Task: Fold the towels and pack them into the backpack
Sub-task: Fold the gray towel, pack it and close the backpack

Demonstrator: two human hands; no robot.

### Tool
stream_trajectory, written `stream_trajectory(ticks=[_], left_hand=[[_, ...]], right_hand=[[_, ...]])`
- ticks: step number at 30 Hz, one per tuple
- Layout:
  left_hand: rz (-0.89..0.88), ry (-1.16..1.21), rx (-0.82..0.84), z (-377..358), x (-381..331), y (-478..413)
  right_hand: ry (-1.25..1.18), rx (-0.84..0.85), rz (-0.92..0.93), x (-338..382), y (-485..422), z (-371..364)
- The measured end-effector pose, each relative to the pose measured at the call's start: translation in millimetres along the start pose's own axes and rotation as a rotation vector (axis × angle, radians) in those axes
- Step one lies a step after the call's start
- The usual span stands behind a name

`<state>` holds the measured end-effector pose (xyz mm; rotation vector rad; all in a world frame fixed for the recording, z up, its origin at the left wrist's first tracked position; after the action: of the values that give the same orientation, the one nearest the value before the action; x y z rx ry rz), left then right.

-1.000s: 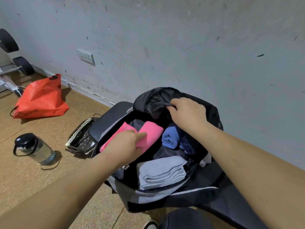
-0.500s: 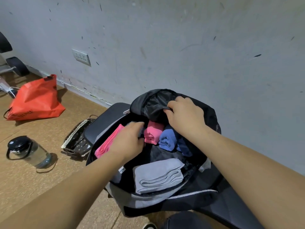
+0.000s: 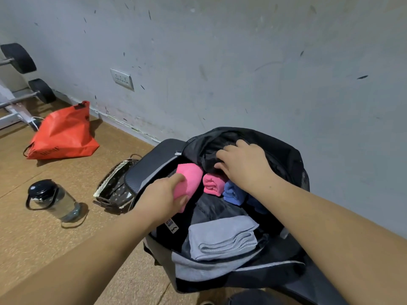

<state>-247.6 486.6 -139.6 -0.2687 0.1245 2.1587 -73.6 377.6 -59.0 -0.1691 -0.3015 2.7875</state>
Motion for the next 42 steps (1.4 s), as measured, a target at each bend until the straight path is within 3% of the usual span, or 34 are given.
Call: stream_trajectory(ticks=[5,8,14,20,22,28,31,35,37,39,42], left_hand=[[-0.037,0.029,-0.060,-6,-3,-23],[-0.044,0.039,-0.108,-4,-8,-47],[-0.005,0.135,-0.122,-7,-34,-87],[0.109,0.181,-0.203,-5,-11,-59],[0.115,0.157,-0.173,-9,-4,-53],[0.213,0.374,-0.150,-17,-17,-70],[0.208,0.437,-0.055,-25,-24,-77],[0.283,0.235,-0.078,-10,-14,-51],[0.145,0.105,0.052,-7,-30,-29],[-0.035,0.122,0.364,-22,-56,-8],[-0.082,0.190,0.587,-35,-80,12]], right_hand=[[-0.397,-0.072,-0.262,-31,-13,20],[-0.537,-0.115,-0.319,-42,-14,27],[-0.580,-0.119,-0.288,-42,-9,23],[-0.613,-0.097,-0.302,-45,-8,19],[-0.629,-0.079,-0.307,-42,-8,16],[-0.632,-0.074,-0.303,-38,-4,13],[-0.634,-0.074,-0.302,-38,-1,17],[-0.623,-0.029,-0.335,-41,1,14],[-0.655,-0.018,-0.356,-38,1,12],[-0.669,-0.001,-0.372,-35,2,10],[-0.657,0.013,-0.377,-32,7,11]])
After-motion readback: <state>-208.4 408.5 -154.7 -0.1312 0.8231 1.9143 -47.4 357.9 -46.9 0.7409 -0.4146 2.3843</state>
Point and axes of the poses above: each hand's wrist, its own y-axis away from the middle knuckle, its own z-axis out of the back of the hand, x = y × z, the point moved 6 cm from there along -y, towards the middle knuckle, and after that the axes turned 12 degrees about -y, right-handed, at the moved point
